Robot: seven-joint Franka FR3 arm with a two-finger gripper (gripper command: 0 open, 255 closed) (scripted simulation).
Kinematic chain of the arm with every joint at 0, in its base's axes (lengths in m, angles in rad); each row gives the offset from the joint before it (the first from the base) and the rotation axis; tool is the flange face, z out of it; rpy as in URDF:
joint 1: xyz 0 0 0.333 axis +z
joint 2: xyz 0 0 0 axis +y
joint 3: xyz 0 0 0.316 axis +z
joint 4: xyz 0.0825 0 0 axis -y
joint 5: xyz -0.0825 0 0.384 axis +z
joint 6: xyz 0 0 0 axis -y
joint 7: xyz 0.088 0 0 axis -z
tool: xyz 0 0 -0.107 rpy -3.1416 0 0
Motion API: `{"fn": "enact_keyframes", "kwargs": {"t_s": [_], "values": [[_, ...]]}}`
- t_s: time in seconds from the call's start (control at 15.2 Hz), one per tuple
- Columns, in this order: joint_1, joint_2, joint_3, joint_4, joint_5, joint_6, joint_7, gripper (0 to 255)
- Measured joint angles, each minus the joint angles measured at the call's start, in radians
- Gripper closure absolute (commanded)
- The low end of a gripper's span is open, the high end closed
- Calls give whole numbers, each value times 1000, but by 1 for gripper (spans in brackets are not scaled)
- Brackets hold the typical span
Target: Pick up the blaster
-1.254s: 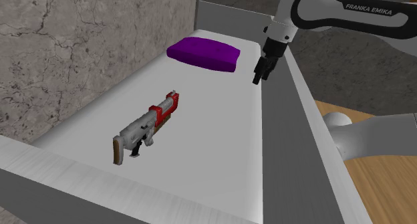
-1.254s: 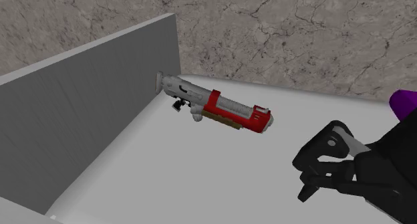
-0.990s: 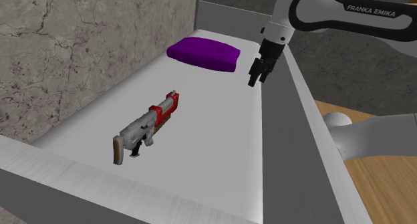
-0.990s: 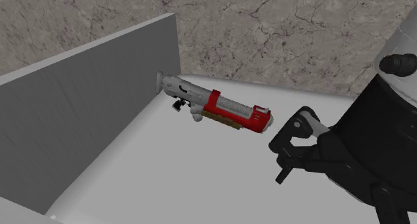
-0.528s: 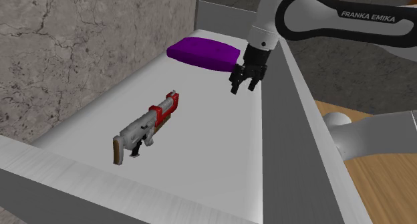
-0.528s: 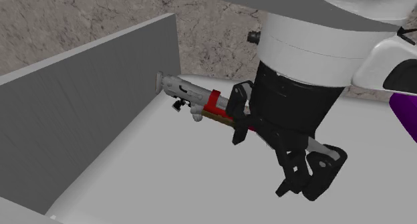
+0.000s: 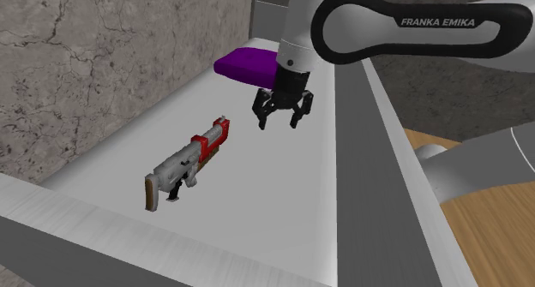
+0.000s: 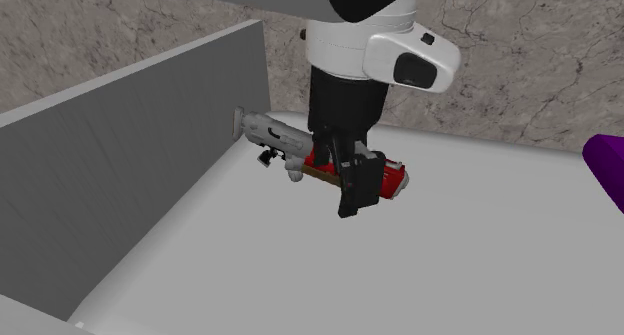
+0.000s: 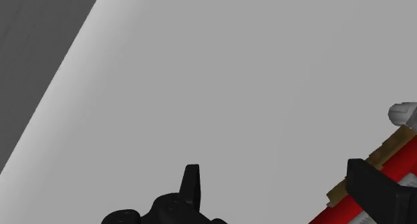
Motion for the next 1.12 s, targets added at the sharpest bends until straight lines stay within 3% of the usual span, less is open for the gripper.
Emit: {"fn": "enact_keyframes", "kwargs": {"t_s": [0.33,0.66,0.86,0.99,1.12], "values": [[-61,187,156,143,-38,58,263,0],[-116,419,297,325,-171,84,554,0],[-109,594,356,446,-303,87,750,0],[-69,729,366,555,-408,67,879,0],[-43,779,359,590,-447,65,936,0]]}}
